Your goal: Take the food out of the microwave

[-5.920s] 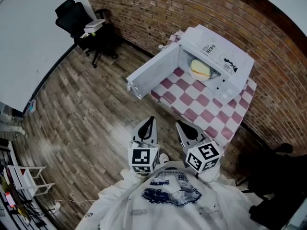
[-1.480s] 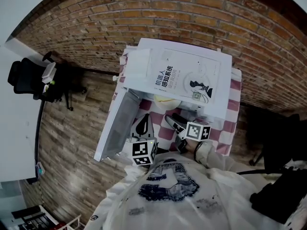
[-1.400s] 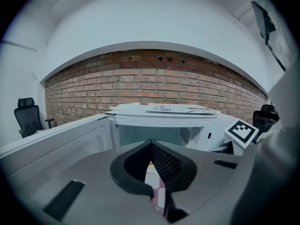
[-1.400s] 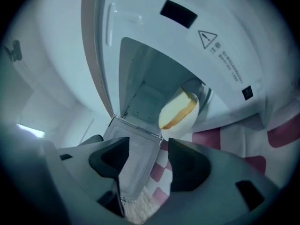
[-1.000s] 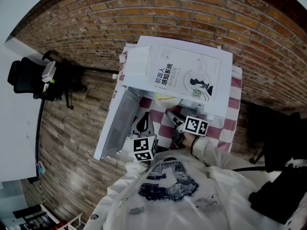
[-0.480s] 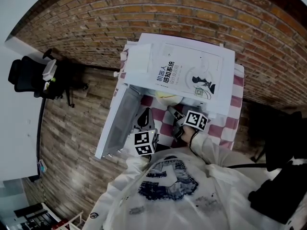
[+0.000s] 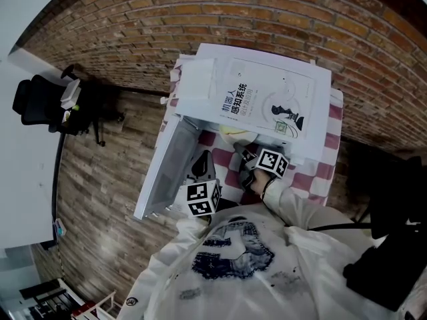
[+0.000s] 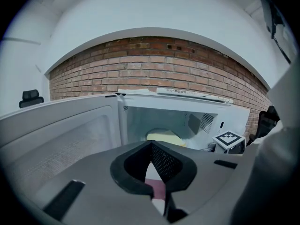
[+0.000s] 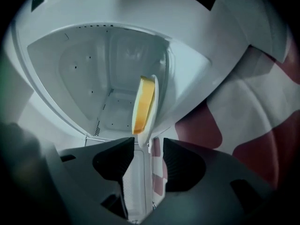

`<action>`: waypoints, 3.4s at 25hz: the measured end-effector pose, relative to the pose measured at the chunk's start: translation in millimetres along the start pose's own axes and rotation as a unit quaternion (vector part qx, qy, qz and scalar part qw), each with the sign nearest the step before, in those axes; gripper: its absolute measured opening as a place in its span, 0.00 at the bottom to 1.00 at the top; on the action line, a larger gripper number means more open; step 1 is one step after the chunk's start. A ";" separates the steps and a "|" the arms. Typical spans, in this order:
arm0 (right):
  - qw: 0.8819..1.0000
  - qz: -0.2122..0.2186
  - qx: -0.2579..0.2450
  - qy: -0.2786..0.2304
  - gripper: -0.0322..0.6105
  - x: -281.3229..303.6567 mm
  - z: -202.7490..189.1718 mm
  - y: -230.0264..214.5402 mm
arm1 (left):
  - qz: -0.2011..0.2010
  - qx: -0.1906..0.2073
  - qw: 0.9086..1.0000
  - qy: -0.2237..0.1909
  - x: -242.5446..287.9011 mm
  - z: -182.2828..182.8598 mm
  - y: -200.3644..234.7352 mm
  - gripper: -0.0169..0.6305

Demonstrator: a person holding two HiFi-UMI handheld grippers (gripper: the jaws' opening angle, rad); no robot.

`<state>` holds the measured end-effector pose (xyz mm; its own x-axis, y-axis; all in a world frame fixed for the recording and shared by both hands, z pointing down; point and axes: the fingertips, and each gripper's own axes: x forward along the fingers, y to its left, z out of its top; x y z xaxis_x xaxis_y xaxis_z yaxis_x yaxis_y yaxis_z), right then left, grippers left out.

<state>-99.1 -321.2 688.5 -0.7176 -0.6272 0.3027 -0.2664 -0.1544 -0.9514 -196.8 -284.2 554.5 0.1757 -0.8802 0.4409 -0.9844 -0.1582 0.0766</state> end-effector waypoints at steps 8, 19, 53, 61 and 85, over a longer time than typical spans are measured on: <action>1.000 0.016 0.018 0.000 0.34 11.8 1.6 5.7 | 0.012 -0.003 1.000 0.011 -3.8 -6.8 7.7 0.04; 0.999 0.026 0.043 -0.020 0.28 24.5 8.2 6.4 | 0.018 0.000 1.000 0.024 -7.3 -14.6 10.4 0.04; 0.997 0.041 0.043 -0.044 0.10 37.4 9.8 9.3 | 0.008 -0.005 0.999 0.043 -12.5 -34.3 20.6 0.04; 0.997 0.043 0.048 -0.049 0.10 29.4 -0.2 7.6 | 0.004 -0.003 0.999 0.040 -23.6 -36.3 21.7 0.04; 0.991 0.070 0.084 -0.080 0.10 -61.2 -67.5 16.7 | -0.009 0.002 1.000 0.018 -110.3 -62.5 7.5 0.04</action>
<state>-103.1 -233.9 657.9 -0.6244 -0.7628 0.1679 -0.0507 -0.1749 -0.9833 -223.7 -160.3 562.4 0.1926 -0.8610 0.4707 -0.9812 -0.1748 0.0817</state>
